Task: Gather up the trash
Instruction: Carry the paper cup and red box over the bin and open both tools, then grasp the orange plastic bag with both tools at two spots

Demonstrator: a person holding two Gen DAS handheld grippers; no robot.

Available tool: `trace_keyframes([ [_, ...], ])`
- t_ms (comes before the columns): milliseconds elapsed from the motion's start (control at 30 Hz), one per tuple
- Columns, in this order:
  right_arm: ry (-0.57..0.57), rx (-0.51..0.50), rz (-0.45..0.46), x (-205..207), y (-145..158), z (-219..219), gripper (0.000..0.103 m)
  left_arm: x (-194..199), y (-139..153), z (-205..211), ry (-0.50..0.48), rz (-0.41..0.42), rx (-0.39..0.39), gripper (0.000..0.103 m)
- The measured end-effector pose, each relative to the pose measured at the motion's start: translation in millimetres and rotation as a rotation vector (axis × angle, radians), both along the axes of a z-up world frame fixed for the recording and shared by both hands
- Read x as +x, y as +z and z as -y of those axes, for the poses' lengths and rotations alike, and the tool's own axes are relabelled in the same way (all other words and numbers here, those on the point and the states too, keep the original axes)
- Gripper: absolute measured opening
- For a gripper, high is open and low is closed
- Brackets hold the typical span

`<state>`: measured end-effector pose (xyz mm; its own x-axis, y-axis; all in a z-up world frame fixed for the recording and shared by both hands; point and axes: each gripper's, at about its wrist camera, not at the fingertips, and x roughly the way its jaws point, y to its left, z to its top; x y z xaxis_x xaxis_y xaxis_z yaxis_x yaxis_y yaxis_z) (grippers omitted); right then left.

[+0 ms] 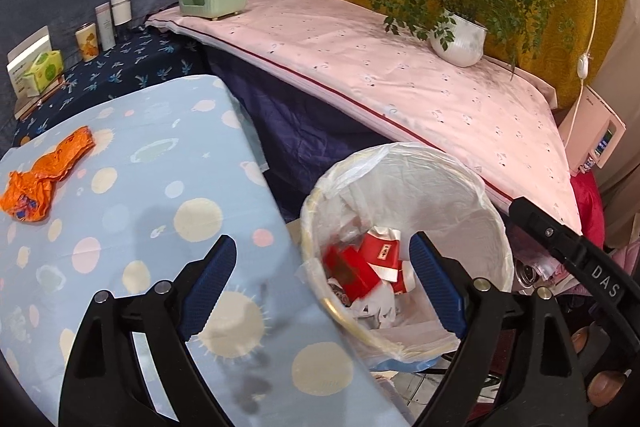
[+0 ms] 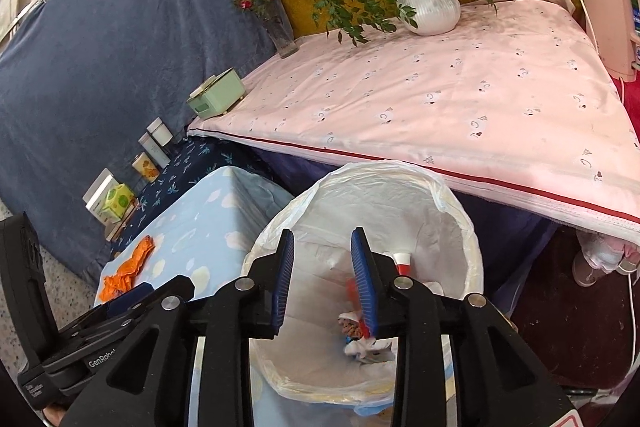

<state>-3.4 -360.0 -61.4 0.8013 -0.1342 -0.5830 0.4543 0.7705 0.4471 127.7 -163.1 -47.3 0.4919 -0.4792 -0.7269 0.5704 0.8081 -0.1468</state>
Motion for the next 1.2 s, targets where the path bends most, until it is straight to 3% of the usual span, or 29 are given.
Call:
trace_keyframes([
  [167,0.023,-0.015,0.002,8,7,-15,0.038,7,0,-25,0.047,0.0,-0.005,0.084],
  [733,0.189,-0.087,-0.015,65,29,-108,0.039,43,-4,-143,0.264,-0.018,-0.031,0.084],
  [1200,0.311,-0.127,-0.049,120,31,-196,0.056,86,-27,-263,0.467,-0.058,-0.012,0.084],
])
